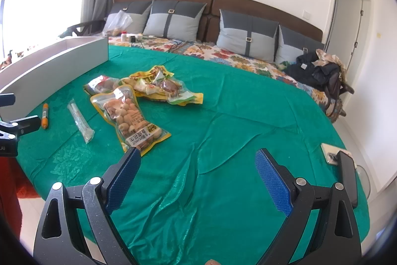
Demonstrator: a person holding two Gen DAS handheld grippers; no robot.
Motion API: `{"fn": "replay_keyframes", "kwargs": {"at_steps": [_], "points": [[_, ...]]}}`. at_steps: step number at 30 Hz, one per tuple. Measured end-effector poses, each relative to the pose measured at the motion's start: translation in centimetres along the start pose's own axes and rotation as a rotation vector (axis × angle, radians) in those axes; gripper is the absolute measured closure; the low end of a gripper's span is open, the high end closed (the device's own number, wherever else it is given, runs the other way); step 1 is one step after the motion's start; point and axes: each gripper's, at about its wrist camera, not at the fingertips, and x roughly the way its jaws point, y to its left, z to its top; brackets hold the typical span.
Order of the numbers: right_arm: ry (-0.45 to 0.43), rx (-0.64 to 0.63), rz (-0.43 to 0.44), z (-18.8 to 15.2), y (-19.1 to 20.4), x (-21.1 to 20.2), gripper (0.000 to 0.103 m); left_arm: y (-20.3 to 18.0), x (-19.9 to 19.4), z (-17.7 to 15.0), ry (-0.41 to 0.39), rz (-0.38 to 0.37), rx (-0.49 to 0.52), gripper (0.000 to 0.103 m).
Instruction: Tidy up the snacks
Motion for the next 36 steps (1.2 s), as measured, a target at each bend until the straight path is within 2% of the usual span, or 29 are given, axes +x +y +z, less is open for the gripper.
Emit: {"fn": "replay_keyframes", "kwargs": {"at_steps": [36], "points": [[-0.005,0.001,-0.001,0.06,-0.06,-0.02,0.008,0.27,-0.14,0.01,-0.003,0.001,-0.004,0.000]]}}
